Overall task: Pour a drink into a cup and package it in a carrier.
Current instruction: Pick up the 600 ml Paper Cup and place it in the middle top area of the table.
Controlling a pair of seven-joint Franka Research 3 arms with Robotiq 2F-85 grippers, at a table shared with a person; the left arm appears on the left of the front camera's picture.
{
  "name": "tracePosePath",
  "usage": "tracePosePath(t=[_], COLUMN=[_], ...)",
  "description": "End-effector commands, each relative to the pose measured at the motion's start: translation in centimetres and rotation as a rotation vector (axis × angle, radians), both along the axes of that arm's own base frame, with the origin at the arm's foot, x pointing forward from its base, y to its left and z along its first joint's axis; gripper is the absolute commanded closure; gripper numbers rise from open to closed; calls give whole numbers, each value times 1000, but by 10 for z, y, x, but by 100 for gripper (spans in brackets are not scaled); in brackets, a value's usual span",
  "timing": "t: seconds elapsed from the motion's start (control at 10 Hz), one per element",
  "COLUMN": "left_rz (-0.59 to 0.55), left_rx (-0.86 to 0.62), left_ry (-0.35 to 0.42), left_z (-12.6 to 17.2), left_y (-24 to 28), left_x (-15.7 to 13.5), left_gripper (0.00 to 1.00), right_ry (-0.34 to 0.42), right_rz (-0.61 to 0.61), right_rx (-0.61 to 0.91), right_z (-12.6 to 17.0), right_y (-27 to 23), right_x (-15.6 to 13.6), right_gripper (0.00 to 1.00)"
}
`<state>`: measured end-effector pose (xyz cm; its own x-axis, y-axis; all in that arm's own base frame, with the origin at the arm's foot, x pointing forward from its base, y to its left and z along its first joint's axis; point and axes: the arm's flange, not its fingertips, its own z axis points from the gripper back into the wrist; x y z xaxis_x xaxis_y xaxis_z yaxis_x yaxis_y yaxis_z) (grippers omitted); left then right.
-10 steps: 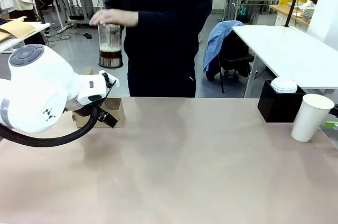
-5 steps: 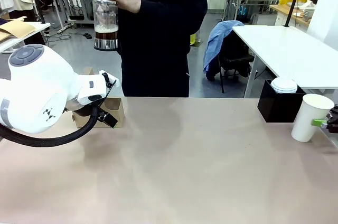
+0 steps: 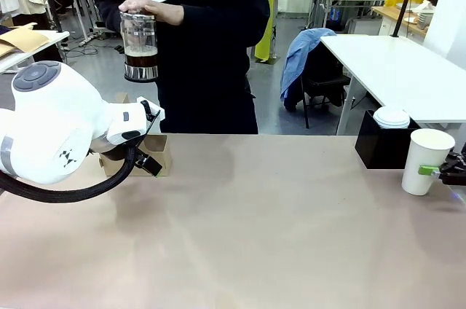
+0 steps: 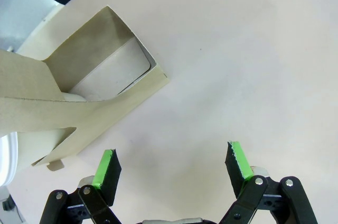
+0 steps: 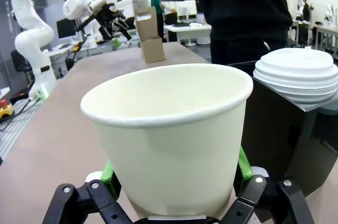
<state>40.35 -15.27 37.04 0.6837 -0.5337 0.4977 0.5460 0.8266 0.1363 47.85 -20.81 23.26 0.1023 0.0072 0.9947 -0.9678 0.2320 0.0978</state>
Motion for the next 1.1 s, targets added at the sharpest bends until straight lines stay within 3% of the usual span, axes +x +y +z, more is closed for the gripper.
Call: tracePosePath(t=[0.0, 0.4, 0.6, 1.0], left_rz=[0, 0, 0, 0], left_rx=[-2, -2, -2, -2], left_ry=[1, 1, 1, 1], left_z=[0, 0, 0, 0], left_y=[0, 0, 0, 0], left_x=[0, 0, 0, 0], left_gripper=[0, 0, 0, 0], right_ry=[-1, 2, -18, -26], right_rz=[-5, -2, -61, -242], right_rx=[-13, -1, 18, 35], right_z=[1, -1, 28, 119], right_y=[0, -1, 12, 65], right_x=[1, -1, -11, -30], right_gripper=[19, 19, 19, 19])
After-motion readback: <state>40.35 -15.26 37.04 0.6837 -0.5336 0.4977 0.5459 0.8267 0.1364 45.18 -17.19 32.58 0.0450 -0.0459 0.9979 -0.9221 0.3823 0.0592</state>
